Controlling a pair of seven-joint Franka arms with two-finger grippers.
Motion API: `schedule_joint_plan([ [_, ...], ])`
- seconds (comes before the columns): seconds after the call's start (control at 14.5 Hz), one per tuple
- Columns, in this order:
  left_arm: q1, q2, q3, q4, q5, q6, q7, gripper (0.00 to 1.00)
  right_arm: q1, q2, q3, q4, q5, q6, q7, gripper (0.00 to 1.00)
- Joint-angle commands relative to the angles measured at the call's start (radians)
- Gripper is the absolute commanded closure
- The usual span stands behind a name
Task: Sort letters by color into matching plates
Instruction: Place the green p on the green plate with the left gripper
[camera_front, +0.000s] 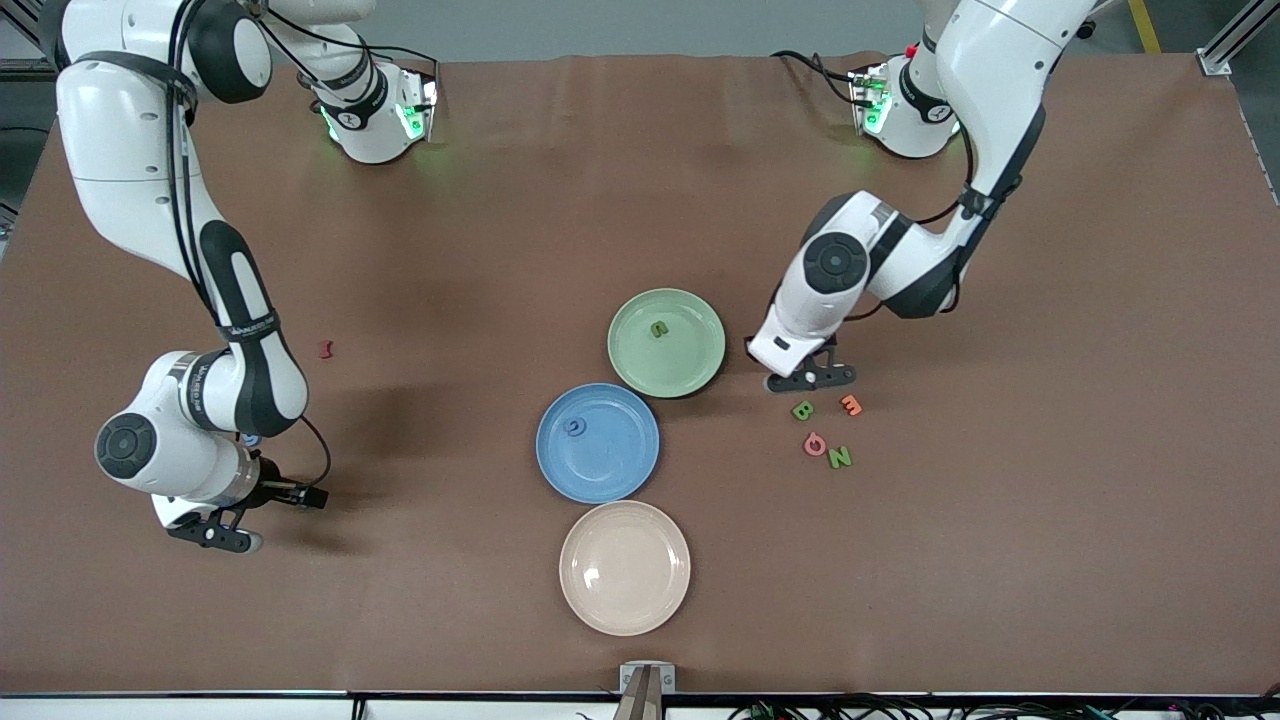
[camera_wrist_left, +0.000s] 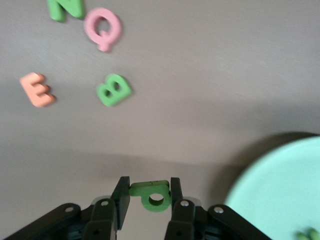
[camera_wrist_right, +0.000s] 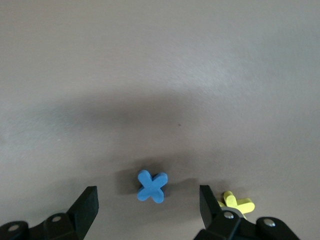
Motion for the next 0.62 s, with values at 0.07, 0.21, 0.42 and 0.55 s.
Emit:
schedule_joint_plan([
  [0.07, -0.041, 0.027, -0.053, 0.068, -0.001, -0.026, -0.116, 0.83, 0.011, 0.018, 0.007, 0.016, 0.034, 0.0, 0.159, 0.13],
  [0.21, -0.092, 0.052, -0.053, 0.11, -0.003, -0.028, -0.167, 0.83, 0.008, 0.018, 0.007, 0.016, 0.018, 0.0, 0.159, 0.17],
  [0.42, -0.144, 0.104, -0.052, 0.163, -0.001, -0.029, -0.217, 0.83, 0.001, 0.02, 0.007, 0.016, -0.04, 0.0, 0.148, 0.22],
  [0.55, -0.178, 0.116, -0.049, 0.173, 0.002, -0.029, -0.254, 0.83, 0.001, 0.029, 0.005, 0.018, -0.065, 0.0, 0.148, 0.26],
])
